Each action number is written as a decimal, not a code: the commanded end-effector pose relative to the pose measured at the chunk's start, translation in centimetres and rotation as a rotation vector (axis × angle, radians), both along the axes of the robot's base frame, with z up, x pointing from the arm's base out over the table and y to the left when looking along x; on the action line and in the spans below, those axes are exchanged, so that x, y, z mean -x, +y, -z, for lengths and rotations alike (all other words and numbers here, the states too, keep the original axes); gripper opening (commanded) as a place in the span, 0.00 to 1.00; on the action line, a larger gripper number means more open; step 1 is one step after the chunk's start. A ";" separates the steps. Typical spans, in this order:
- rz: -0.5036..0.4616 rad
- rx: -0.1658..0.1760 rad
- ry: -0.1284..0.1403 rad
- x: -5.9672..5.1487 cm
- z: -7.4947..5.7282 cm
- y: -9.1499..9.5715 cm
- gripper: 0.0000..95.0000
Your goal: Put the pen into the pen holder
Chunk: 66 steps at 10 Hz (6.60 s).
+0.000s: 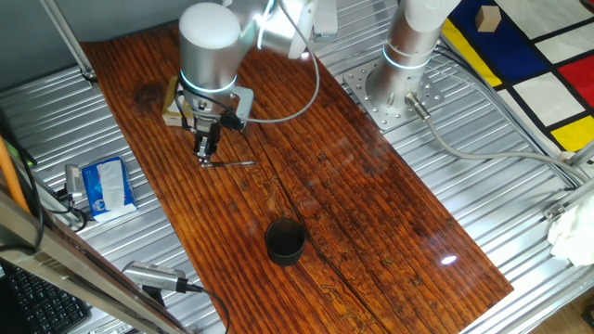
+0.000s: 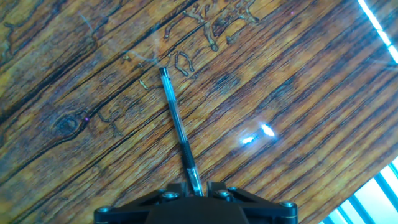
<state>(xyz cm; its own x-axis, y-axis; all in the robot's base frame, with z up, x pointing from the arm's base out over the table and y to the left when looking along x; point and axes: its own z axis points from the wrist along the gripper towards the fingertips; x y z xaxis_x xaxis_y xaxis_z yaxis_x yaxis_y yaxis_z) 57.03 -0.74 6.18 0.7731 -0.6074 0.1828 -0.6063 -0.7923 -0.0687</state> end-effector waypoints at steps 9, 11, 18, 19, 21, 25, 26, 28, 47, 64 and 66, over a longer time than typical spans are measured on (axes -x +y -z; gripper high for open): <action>-0.054 -0.018 0.000 -1.3 2.5 -0.2 0.40; -0.067 -0.022 -0.002 -1.5 2.9 -0.4 0.40; -0.077 -0.081 0.003 -1.6 3.6 -0.6 0.20; -0.077 -0.093 0.006 -1.6 3.6 -0.6 0.20; -0.092 -0.101 0.008 -1.6 3.7 -0.3 0.20; -0.116 -0.113 0.015 -1.5 4.1 0.2 0.20; -0.120 -0.113 0.015 -1.3 4.3 0.3 0.20; -0.129 -0.110 0.015 -1.0 4.5 0.2 0.20; -0.166 -0.114 0.007 -1.0 4.9 0.4 0.40; -0.182 -0.115 0.006 -1.1 5.0 0.6 0.20; -0.182 -0.115 0.006 -1.1 5.0 0.6 0.20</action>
<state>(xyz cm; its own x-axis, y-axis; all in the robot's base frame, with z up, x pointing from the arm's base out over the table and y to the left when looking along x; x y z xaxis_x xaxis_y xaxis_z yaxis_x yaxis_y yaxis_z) 58.11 -0.12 1.08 0.8723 -0.4751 0.1161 -0.4557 -0.8757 -0.1595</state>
